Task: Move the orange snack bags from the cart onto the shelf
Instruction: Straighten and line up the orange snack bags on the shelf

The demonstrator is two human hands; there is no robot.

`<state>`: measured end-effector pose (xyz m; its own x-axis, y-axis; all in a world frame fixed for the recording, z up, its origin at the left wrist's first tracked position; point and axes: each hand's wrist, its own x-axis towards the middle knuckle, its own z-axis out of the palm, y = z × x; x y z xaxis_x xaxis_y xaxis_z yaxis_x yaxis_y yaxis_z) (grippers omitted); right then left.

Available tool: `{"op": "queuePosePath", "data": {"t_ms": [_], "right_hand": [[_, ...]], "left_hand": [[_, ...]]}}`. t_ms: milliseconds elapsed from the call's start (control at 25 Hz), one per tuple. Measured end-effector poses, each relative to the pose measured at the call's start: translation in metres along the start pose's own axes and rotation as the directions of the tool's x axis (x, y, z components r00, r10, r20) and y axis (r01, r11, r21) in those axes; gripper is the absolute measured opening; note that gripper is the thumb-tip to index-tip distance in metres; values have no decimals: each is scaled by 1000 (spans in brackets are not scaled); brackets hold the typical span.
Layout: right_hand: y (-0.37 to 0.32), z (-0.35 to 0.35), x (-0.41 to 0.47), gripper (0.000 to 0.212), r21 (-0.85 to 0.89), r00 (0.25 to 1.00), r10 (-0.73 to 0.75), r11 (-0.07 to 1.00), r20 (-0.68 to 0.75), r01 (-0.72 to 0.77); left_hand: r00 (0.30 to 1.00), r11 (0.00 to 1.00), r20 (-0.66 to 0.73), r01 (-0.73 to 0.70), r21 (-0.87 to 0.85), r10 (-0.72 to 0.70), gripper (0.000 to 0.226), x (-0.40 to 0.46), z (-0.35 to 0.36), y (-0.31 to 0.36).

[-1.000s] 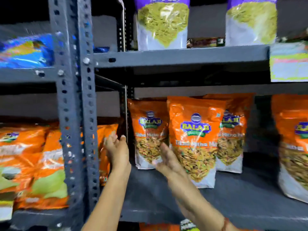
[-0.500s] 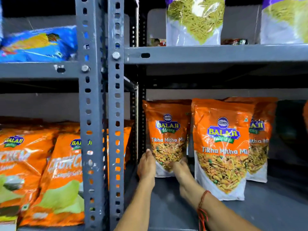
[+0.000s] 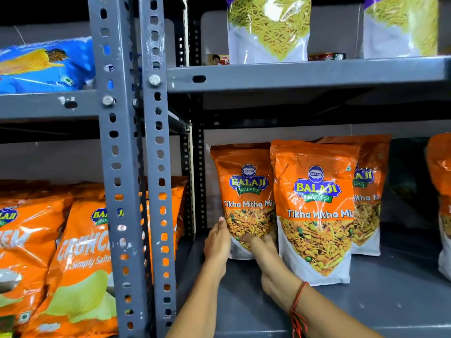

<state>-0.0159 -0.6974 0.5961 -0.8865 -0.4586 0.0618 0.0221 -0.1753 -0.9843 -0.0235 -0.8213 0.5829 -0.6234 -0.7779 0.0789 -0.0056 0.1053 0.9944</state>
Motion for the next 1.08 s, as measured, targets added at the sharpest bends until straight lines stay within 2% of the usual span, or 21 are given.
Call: {"op": "queuePosePath", "data": {"t_ms": [240,280,320,400,440,480,560,600,680,760,840,880,960,1000,1080], "right_hand": [[2,-1,1,26,27,999,-8,1000,-33,9],[3,0,2,29,24,999,-46,999,-29,47],[3,1,0,37,-1,993,-111,994,-43,111],[6,5,-5,70,-109,967,-250,964,-57,243],[7,6,-11,87,-152,956,-292,946,-13,287],[7,4,-20,95,-168,948,-314,933,47,317],[8,-13,-41,83,-176,893,-426,877,145,447],[6,-28,-49,73,-175,844,-519,826,139,536],[-5,-65,-62,57,-114,731,-681,724,42,680],[-20,-113,-57,50,-72,668,-732,680,-135,730],[-29,-155,-39,50,-127,675,-701,709,-229,694],[-32,-173,-28,52,-177,727,-658,753,-196,634],[-32,-196,-12,60,-252,884,-467,852,33,459],[-30,-204,-6,67,-280,925,-337,884,174,375],[-29,-213,-4,74,-404,931,-104,879,350,251]], "left_hand": [[998,1000,58,28,-3,-27,55,0,3,0],[998,1000,64,28,1,-28,55,-2,3,0],[998,1000,65,14,0,-14,55,-4,3,-1],[997,996,29,-70,61,69,53,-10,1,0],[989,983,-21,-141,115,144,48,-16,0,3],[967,962,-97,-218,163,235,43,-22,0,6],[871,903,-239,-408,136,429,35,-43,-3,14],[823,863,-268,-498,83,500,31,-53,-3,17],[785,803,-184,-594,47,591,24,-71,3,19],[805,803,26,-593,69,592,29,-89,17,17],[827,839,217,-541,59,518,46,-102,33,14],[837,865,287,-499,54,465,56,-106,41,12],[866,919,362,-391,57,346,72,-107,50,7],[874,937,381,-346,54,301,74,-105,53,5],[878,955,406,-294,37,254,68,-105,57,3]]}}
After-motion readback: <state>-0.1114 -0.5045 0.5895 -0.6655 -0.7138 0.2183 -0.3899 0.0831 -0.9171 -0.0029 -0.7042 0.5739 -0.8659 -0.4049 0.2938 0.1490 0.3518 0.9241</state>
